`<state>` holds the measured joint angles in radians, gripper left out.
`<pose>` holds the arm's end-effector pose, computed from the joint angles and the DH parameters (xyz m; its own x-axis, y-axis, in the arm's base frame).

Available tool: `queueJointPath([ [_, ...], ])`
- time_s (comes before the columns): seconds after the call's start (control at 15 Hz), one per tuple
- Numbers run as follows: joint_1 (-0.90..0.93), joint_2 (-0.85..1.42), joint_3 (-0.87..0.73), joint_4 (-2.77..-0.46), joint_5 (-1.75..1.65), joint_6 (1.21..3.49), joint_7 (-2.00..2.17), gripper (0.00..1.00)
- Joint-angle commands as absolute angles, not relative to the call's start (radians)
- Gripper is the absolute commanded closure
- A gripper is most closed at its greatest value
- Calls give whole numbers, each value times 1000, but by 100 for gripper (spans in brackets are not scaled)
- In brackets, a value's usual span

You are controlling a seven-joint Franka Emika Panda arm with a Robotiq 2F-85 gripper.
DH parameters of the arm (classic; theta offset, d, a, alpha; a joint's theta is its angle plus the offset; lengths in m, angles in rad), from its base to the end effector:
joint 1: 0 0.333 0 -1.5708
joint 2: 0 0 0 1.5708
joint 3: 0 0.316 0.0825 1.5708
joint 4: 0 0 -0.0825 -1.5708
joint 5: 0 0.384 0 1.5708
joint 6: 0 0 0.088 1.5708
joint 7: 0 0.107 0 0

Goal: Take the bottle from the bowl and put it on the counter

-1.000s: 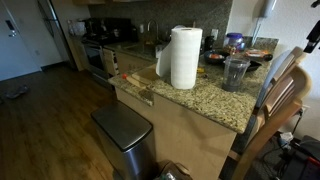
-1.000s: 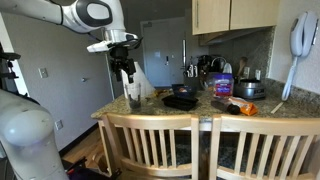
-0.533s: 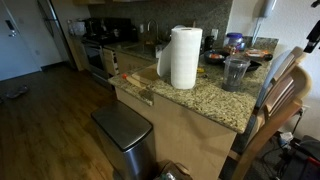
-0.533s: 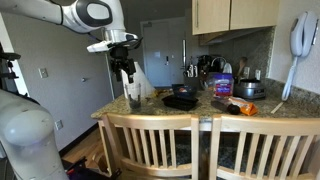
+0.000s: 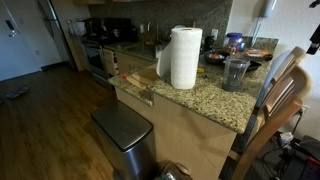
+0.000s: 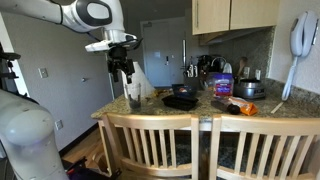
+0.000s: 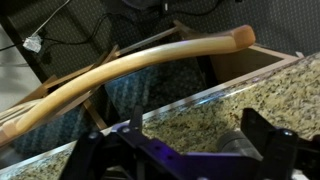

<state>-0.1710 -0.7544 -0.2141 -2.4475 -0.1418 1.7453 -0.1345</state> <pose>0.2991 -0.1484 0.5455 0.9839 -0.1738 0.0425 -0.1740 -0.9847 0.0002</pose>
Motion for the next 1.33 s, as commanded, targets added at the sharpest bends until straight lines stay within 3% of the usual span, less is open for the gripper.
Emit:
queueJointPath([
  [0.0,-120,-730,-237,-2427,-145,1651,-274,0],
  [0.47,-104,-720,-254,-2444,-159,1608,-364,0],
  [1.07,-131,-352,-264,-2099,101,2071,-54,0],
  [1.27,-142,-373,-244,-2121,89,2093,-36,0],
])
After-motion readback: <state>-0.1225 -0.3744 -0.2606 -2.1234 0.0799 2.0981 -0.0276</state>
